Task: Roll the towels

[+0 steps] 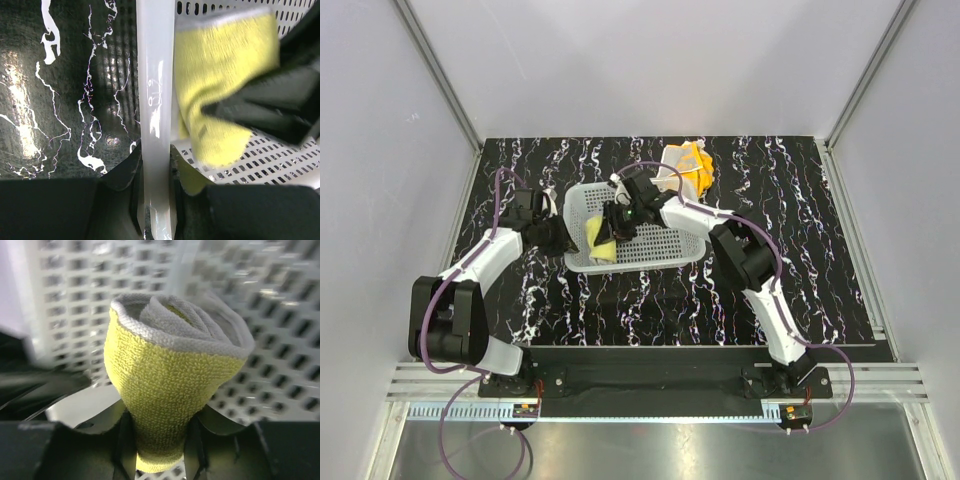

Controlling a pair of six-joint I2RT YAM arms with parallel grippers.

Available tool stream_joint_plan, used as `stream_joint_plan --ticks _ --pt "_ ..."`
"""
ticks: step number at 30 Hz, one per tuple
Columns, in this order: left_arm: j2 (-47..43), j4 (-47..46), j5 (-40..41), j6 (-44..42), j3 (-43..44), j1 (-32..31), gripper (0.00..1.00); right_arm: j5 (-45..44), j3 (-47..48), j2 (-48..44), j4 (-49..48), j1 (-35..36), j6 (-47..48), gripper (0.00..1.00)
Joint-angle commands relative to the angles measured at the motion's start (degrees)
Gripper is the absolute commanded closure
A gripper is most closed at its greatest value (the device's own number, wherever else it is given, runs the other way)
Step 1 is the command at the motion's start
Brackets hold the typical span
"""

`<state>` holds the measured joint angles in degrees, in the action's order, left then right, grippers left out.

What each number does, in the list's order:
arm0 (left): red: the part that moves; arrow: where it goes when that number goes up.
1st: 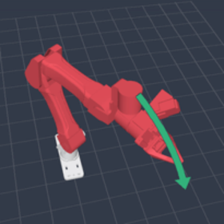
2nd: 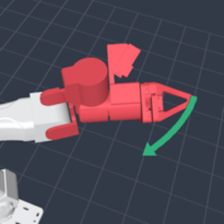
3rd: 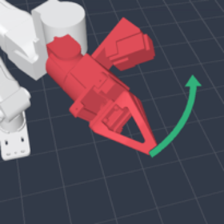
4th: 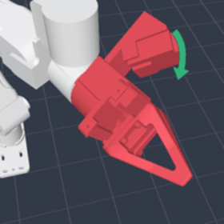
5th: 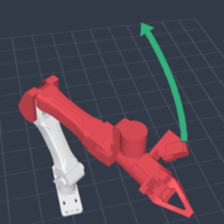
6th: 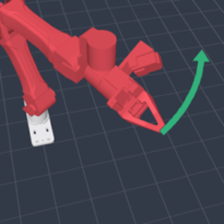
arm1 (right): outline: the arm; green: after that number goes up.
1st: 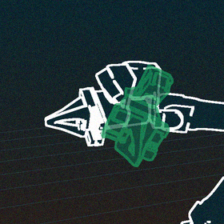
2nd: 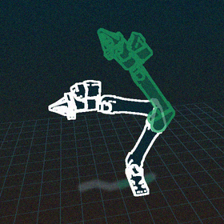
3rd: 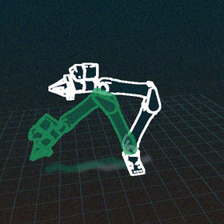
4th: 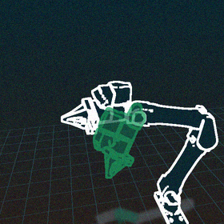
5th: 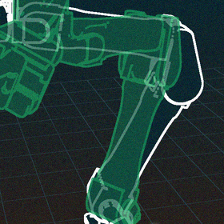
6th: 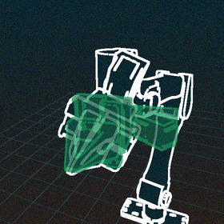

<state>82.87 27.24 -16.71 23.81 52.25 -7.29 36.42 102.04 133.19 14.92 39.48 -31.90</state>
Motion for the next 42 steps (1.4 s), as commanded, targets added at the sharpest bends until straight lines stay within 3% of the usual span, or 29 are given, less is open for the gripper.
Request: stream_joint_plan --ticks 1,13,19,22,32,36,42 --pt "0.01 4.40 0.45 -2.98 -1.27 -0.80 1.00 -10.84 4.74 1.02 4.50 -0.11 -0.70 0.60" --pt "-0.17 4.31 1.33 -2.54 -1.36 -1.06 1.00 -26.13 14.33 4.54 15.31 4.28 -0.36 0.24" --pt "-0.43 4.48 2.82 -1.84 -1.45 -1.06 1.00 -31.94 11.96 -1.51 18.04 4.55 0.87 0.13" --pt "-0.43 4.48 3.44 -1.31 -1.45 -1.06 1.00 -34.31 9.76 -6.43 19.09 4.64 1.66 0.00" --pt "-0.16 5.98 6.69 -0.08 -0.57 2.45 1.00 -46.25 7.91 -22.07 27.18 4.37 4.13 0.00" --pt "0.10 4.84 2.66 0.01 -0.92 10.94 1.00 -49.25 5.55 -27.88 29.03 3.32 3.95 0.00" --pt "0.45 2.73 0.00 1.15 0.22 19.84 1.00 -46.63 -2.27 -35.36 26.75 -4.40 2.81 0.00"
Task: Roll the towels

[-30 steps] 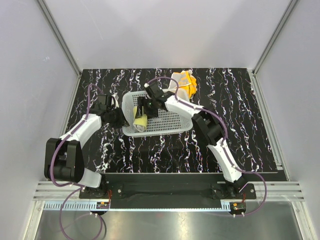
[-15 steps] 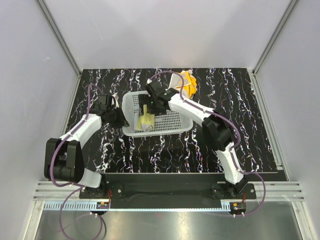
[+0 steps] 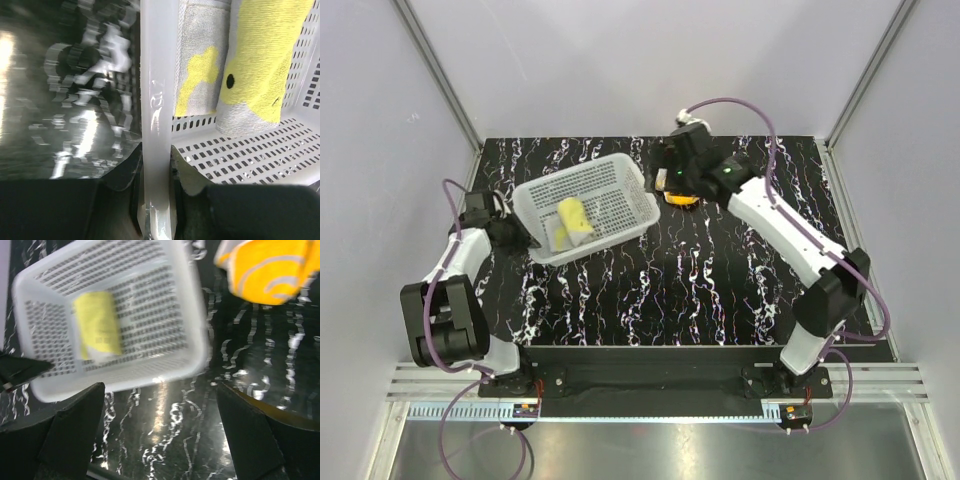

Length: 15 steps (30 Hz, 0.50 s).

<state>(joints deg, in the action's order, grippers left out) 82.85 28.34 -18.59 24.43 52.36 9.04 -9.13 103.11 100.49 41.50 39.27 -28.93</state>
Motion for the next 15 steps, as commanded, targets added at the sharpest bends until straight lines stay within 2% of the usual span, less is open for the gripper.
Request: stream_joint_plan --ticks 1,7,15 --pt "0.65 1.46 1.89 0.71 0.81 4.23 1.00 -0.55 -4.22 -3.10 -0.10 -5.33 -0.08 0.00" --pt "5.47 1.02 2.15 1.76 5.72 9.33 1.00 2.35 -8.36 -2.76 -2.03 -12.01 0.89 0.00" --pt "10.66 0.75 1.10 2.65 10.91 15.48 1.00 5.86 -5.65 6.64 -4.84 -19.04 1.86 0.00"
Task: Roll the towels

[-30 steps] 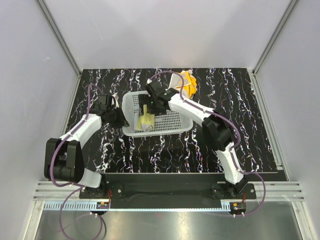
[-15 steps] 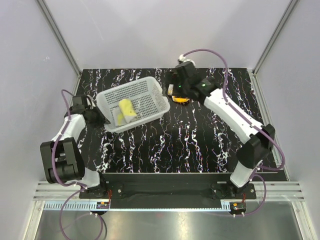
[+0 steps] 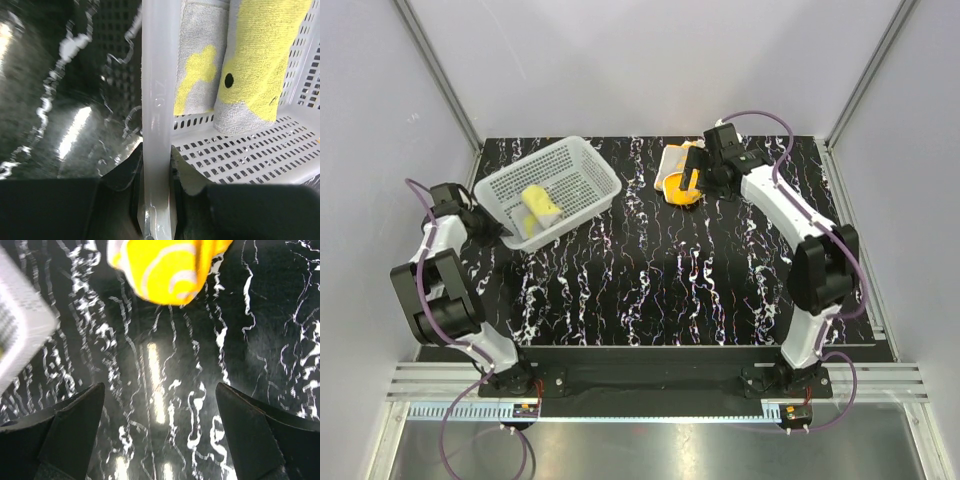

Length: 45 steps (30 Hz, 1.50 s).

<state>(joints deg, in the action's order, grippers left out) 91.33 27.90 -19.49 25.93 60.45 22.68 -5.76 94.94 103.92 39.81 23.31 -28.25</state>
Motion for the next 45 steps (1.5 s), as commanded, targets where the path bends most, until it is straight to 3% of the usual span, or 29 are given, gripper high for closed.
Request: stream_joint_plan --ticks 1,4,6,7,9,14,15,20,22,26,32,35,45 --pt "2.53 1.45 2.00 0.88 3.27 1.93 1.00 3.03 3.41 6.09 -3.60 -3.62 1.18 0.00" --pt "3.33 1.72 2.26 0.70 3.80 2.55 0.98 5.48 7.88 12.16 -3.86 -5.64 0.74 0.00" --pt "3.68 1.54 1.82 0.70 3.71 3.16 0.85 5.67 10.96 14.63 -5.62 -6.26 0.91 0.00" --pt "3.85 1.54 1.73 0.61 3.63 3.42 0.69 5.58 12.19 16.73 -6.14 -6.52 1.00 0.00" --pt "3.94 1.54 1.56 0.52 3.71 3.43 0.49 4.54 17.19 20.33 -7.81 -7.05 1.27 0.00" --pt "3.24 1.19 1.03 0.43 2.75 3.51 0.26 5.58 24.93 26.59 -9.13 -9.24 -0.13 0.03" --pt "3.15 1.19 1.12 0.43 2.66 3.51 0.25 5.58 25.99 27.38 -9.49 -9.60 -1.36 0.04" --pt "2.98 0.05 -0.29 1.31 2.22 3.43 0.24 6.99 36.42 34.23 -8.71 -10.39 -2.07 0.07" --pt "3.33 -0.30 -0.29 2.01 2.31 3.51 0.31 6.82 41.36 39.05 -6.78 -10.48 -1.63 0.08" --pt "3.85 -2.41 -0.55 4.03 2.22 3.60 0.54 7.34 51.13 44.78 -4.04 -10.48 -1.37 0.10" --pt "7.10 -1.71 -0.55 5.71 6.43 3.60 0.59 7.61 48.51 45.85 -6.59 -10.39 -2.42 0.12" --pt "9.83 -0.22 0.58 5.71 12.48 3.60 0.59 8.13 47.10 46.02 -7.47 -10.48 -2.95 0.13" --pt "21.95 1.01 1.03 5.88 25.94 3.25 0.59 9.01 39.72 42.51 -13.62 -10.21 -3.22 0.26"
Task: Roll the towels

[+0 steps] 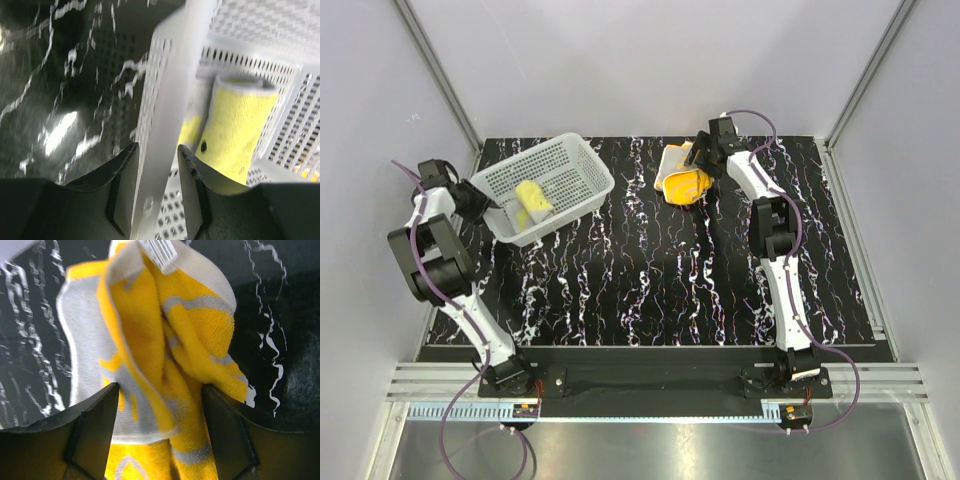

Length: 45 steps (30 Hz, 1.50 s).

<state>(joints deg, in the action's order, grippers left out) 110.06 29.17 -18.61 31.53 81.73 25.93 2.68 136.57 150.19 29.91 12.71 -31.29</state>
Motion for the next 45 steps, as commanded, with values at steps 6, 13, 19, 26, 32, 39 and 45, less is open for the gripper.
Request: stream_joint_plan --ticks 6,13,19,26,32,39,45 --pt "12.09 1.85 -0.02 -1.81 17.56 -2.20 0.57 0.31 -2.98 -5.87 -3.72 0.65 0.88 0.26" --pt "24.58 7.39 -1.33 -1.74 38.99 -4.22 0.53 0.22 -7.37 -10.35 -5.21 0.65 2.11 0.27" --pt "31.26 2.83 -5.55 2.22 48.95 -6.41 0.49 0.66 -9.92 -13.34 -5.83 0.56 2.99 0.27" --pt "27.69 -2.71 -6.17 4.51 49.41 -8.18 0.27 0.41 -8.26 -12.12 -4.51 0.56 2.81 0.27" --pt "17.75 -4.21 -5.56 1.70 38.43 -8.09 0.17 -0.39 -3.25 -7.82 -2.76 0.56 3.69 0.28" --pt "12.63 -5.70 -4.42 0.03 31.38 -7.65 0.04 0.22 -0.78 -5.08 -2.05 0.65 3.07 0.31" --pt "16.23 -2.02 -4.68 -1.11 37.53 -6.42 0.01 -1.27 -1.49 -4.29 -1.96 0.65 3.34 0.30"
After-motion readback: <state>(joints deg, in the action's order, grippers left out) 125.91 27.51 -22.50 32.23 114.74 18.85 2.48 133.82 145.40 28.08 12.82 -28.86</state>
